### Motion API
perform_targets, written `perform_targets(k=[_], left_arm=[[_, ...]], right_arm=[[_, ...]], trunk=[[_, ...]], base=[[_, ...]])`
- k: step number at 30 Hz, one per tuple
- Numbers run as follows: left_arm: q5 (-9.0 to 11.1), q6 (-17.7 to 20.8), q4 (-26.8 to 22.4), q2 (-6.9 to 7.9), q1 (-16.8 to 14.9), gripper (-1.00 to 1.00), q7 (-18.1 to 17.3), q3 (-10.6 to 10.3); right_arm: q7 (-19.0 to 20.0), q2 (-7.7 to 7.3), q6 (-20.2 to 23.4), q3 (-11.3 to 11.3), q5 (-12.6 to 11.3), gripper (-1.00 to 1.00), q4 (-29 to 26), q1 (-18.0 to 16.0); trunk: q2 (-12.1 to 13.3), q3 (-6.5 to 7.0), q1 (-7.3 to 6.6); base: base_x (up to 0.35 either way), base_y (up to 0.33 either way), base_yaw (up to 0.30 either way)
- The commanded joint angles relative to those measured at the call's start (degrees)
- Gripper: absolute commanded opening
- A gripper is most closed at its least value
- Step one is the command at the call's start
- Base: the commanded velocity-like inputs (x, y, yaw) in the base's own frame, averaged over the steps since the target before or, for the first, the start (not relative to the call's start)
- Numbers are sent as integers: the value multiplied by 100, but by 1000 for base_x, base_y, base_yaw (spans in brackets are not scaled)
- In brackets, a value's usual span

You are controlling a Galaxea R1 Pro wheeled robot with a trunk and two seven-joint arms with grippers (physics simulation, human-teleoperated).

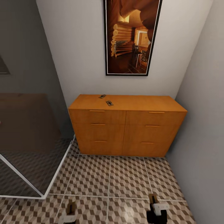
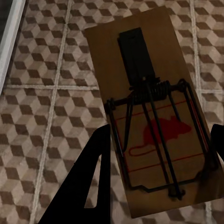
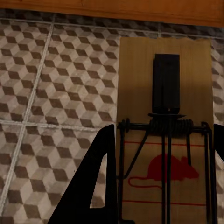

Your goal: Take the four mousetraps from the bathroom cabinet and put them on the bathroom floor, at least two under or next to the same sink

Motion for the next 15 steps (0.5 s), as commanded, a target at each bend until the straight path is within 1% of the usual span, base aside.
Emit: perform_targets(k=[1, 8, 15], left_arm=[[38, -51, 22, 5, 2, -100, 23, -52], [47, -76, 24, 58, 24, -100, 27, -52], [47, -75, 23, 70, 50, -100, 34, -52]], right_arm=[[-4, -1, -51, 16, 12, -100, -16, -3], [-6, 13, -160, 23, 9, -100, 1, -3], [-9, 12, -172, 23, 10, -100, 3, -3]], trunk=[[-3, -5, 0], [-3, -5, 0], [-3, -5, 0]], base=[[0, 0, 0], [0, 0, 0], [0, 0, 0]])
